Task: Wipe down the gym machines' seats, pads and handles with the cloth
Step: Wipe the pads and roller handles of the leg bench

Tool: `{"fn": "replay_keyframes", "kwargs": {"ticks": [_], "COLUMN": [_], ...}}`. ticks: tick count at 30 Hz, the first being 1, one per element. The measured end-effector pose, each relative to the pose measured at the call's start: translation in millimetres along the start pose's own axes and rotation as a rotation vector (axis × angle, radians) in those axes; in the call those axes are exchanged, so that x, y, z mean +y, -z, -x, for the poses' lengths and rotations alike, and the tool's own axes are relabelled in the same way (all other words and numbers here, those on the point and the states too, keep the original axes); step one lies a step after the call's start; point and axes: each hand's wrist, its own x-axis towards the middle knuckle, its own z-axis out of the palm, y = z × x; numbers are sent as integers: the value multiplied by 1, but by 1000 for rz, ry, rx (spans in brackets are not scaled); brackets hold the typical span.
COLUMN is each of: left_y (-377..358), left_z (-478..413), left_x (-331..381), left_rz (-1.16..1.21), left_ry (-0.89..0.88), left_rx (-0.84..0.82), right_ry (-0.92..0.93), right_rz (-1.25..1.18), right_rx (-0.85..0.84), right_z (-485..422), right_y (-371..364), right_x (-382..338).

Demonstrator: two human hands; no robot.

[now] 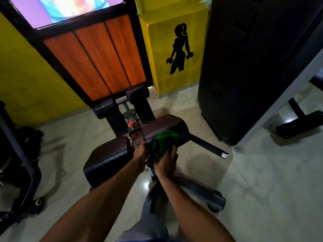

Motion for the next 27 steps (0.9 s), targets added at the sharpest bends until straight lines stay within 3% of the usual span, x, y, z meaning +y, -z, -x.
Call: {"fn": "replay_keyframes", "kwargs": {"ticks": [7,10,12,16,18,20,24,27], "left_y": [-9,-9,-11,-11,-7,-4,-2,-2], "left_z": [-18,-35,-42,-58,-65,-73,-81,-83], "left_x": [13,14,14,12,10,6,5,6], "left_rz": [65,145,197,309,363,353,370,405], "left_ry": [96,154,185,290,311,311,324,332], "left_rx": [-48,-50,-67,-101,-112,-107,-115,-118], "right_ry": [-205,-166,59,698,818,786,425,466], "right_rz": [-38,10,83,260,378,443,290,262], "right_rx": [204,285,299,-4,-44,6,285,237], "right_z": [-57,-77,-73,-59,-83,-107,-135,-124], "right_y": [22,27,20,11,19,27,33,11], "right_x": [2,6,12,21,22,22,4,-20]}}
